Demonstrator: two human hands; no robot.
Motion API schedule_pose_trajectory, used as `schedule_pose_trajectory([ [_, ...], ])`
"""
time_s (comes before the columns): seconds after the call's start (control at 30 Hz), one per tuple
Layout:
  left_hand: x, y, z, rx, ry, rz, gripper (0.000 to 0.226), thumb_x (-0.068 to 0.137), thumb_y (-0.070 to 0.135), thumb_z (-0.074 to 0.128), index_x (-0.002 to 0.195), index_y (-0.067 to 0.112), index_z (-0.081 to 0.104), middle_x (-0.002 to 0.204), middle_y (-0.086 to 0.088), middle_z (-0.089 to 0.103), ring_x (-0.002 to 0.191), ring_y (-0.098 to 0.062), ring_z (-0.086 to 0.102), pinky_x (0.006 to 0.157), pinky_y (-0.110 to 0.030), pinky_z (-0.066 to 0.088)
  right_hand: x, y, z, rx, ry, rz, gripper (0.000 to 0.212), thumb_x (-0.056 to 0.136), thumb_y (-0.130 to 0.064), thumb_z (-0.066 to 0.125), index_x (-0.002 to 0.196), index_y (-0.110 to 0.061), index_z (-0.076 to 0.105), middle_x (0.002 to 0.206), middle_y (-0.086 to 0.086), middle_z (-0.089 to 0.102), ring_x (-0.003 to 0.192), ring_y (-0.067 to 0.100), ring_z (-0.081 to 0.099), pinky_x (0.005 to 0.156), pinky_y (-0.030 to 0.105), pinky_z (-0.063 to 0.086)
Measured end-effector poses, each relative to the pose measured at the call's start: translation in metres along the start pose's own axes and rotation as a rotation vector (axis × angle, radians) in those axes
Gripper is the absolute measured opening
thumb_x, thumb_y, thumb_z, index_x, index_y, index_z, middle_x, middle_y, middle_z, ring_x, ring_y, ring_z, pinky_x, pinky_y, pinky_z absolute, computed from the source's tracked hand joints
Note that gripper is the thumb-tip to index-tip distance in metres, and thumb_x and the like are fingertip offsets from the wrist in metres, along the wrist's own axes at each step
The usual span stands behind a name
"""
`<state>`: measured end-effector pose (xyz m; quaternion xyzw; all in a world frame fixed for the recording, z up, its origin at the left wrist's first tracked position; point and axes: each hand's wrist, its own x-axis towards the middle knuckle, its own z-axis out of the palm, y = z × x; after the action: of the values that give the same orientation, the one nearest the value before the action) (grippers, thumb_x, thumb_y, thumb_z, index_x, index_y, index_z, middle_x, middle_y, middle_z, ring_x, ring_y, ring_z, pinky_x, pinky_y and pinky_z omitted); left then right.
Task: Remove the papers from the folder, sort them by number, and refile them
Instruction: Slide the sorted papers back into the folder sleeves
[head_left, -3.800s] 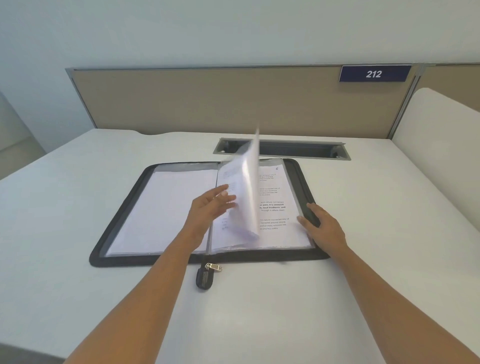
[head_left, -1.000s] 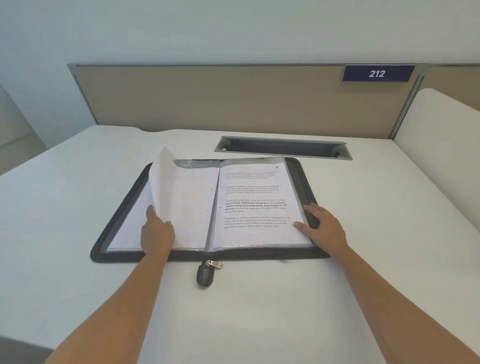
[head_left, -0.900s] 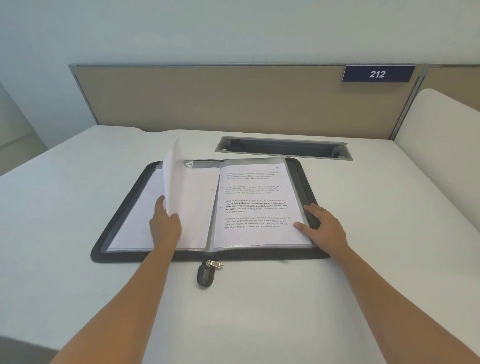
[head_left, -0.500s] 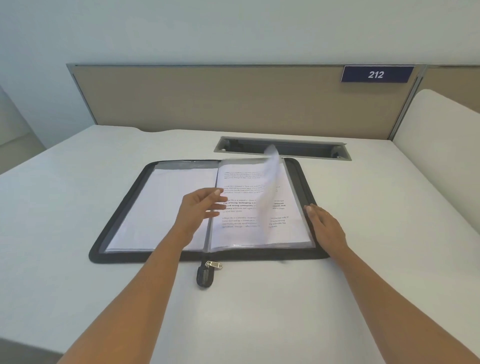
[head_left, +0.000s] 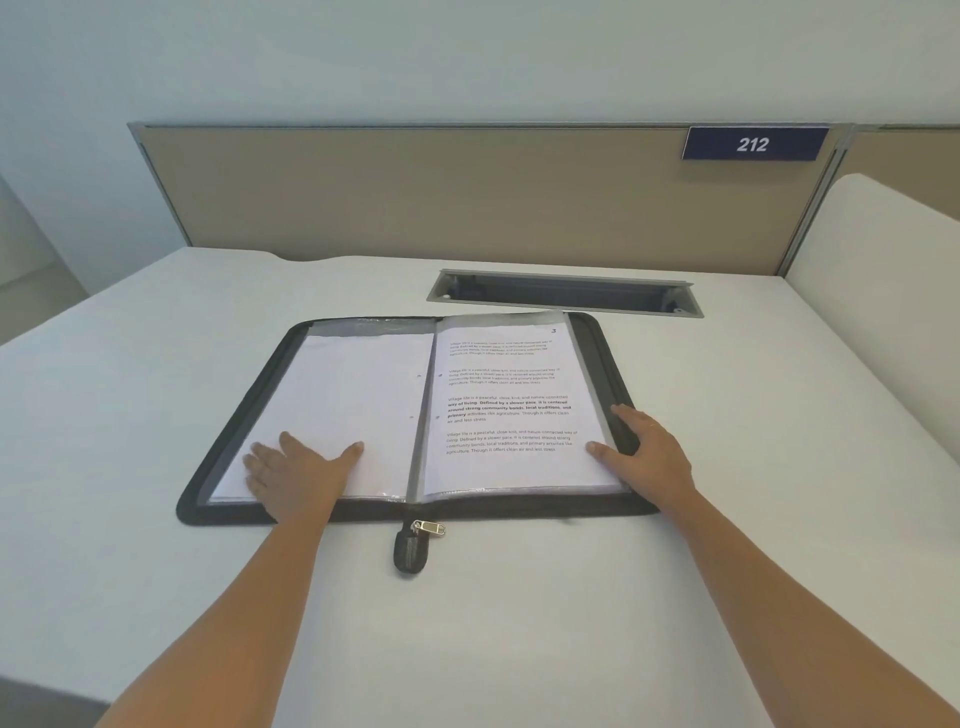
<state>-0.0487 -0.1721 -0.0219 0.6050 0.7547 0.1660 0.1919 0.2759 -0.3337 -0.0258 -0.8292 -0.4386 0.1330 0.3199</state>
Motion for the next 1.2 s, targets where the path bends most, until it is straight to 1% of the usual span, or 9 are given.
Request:
schedule_pose_trajectory([
  [0.2, -0.001, 0.004, -0.002, -0.035, 0.001, 0.045, 0.089, 0.085, 0.049, 0.061, 0.147, 0.003, 0.015, 0.150, -0.024, 0.024, 0.141, -0.037, 0.019, 0.113, -0.046, 0.020, -0.001, -0.001, -0.001, -0.010, -0.010, 0.005, 0.069, 0.082, -0.047, 0.065, 0.142, -0.025, 0.038, 0.150, -0.004, 0.036, 0.138, 0.017, 0.031, 0.110, 0.036, 0.028],
  [0.3, -0.009, 0.017, -0.006, -0.180, 0.036, 0.055, 0.059, 0.091, 0.018, 0.056, 0.143, 0.010, 0.027, 0.127, -0.021, 0.052, 0.116, -0.040, 0.050, 0.090, -0.046, 0.042, -0.002, -0.001, -0.001, -0.001, -0.010, 0.004, 0.070, 0.082, -0.047, 0.065, 0.142, -0.025, 0.038, 0.150, -0.004, 0.036, 0.138, 0.017, 0.031, 0.110, 0.036, 0.029],
  [0.43, -0.021, 0.037, -0.012, -0.529, 0.020, 0.157, 0.055, 0.090, 0.000, 0.048, 0.142, 0.012, 0.036, 0.129, -0.017, 0.054, 0.112, -0.036, 0.053, 0.092, -0.042, 0.046, -0.002, -0.003, -0.002, -0.005, -0.011, 0.008, 0.070, 0.082, -0.047, 0.065, 0.142, -0.025, 0.038, 0.149, -0.003, 0.036, 0.138, 0.017, 0.032, 0.109, 0.036, 0.029],
  [0.57, -0.041, 0.061, -0.028, -1.002, -0.333, 0.268, 0.043, 0.084, 0.018, 0.065, 0.127, 0.018, 0.055, 0.116, -0.011, 0.065, 0.101, -0.024, 0.062, 0.092, -0.035, 0.047, -0.004, -0.004, -0.003, -0.003, -0.002, 0.002, 0.069, 0.082, -0.047, 0.065, 0.141, -0.024, 0.039, 0.149, -0.004, 0.037, 0.138, 0.016, 0.030, 0.109, 0.035, 0.028],
  [0.67, -0.052, 0.071, -0.035, -1.074, -0.684, 0.419, 0.033, 0.082, 0.036, 0.058, 0.109, 0.019, 0.064, 0.104, -0.006, 0.072, 0.095, -0.023, 0.068, 0.092, -0.033, 0.048, -0.004, -0.003, -0.003, 0.015, -0.008, 0.009, 0.065, 0.084, -0.047, 0.063, 0.141, -0.024, 0.041, 0.148, -0.004, 0.038, 0.139, 0.016, 0.030, 0.110, 0.035, 0.027],
  [0.73, -0.053, 0.074, -0.033, -1.061, -0.676, 0.427, 0.021, 0.091, 0.031, 0.056, 0.104, 0.018, 0.067, 0.095, -0.007, 0.073, 0.085, -0.024, 0.070, 0.090, -0.035, 0.050, -0.004, -0.004, -0.003, 0.084, 0.012, 0.022, 0.055, 0.090, -0.045, 0.055, 0.139, -0.022, 0.044, 0.146, -0.003, 0.041, 0.137, 0.017, 0.034, 0.110, 0.033, 0.027],
  [0.9, -0.035, 0.056, -0.019, -0.808, -0.220, 0.264, 0.019, 0.093, 0.022, 0.057, 0.106, 0.012, 0.066, 0.100, -0.006, 0.070, 0.090, -0.020, 0.063, 0.093, -0.036, 0.045, -0.008, -0.006, -0.004, 0.258, 0.046, 0.047, 0.047, 0.098, -0.045, 0.036, 0.135, -0.019, 0.050, 0.141, -0.004, 0.047, 0.132, 0.016, 0.040, 0.100, 0.024, 0.026],
  [1.0, -0.014, 0.033, -0.013, -0.390, 0.023, 0.166, 0.043, 0.090, 0.029, 0.060, 0.128, 0.012, 0.054, 0.134, -0.010, 0.053, 0.123, -0.026, 0.048, 0.105, -0.041, 0.035, -0.005, -0.005, -0.003, 0.148, 0.017, 0.040, 0.058, 0.091, -0.056, 0.044, 0.138, -0.022, 0.046, 0.145, -0.003, 0.043, 0.135, 0.016, 0.036, 0.109, 0.033, 0.027],
  [1.2, 0.000, 0.007, -0.015, 0.088, -0.046, -0.049, 0.106, 0.080, 0.060, 0.060, 0.150, 0.005, 0.002, 0.156, -0.023, -0.003, 0.144, -0.036, -0.007, 0.115, -0.050, -0.003, -0.005, -0.004, -0.003, 0.054, -0.006, 0.036, 0.072, 0.081, -0.049, 0.066, 0.142, -0.025, 0.039, 0.149, -0.001, 0.036, 0.139, 0.017, 0.030, 0.109, 0.036, 0.029],
])
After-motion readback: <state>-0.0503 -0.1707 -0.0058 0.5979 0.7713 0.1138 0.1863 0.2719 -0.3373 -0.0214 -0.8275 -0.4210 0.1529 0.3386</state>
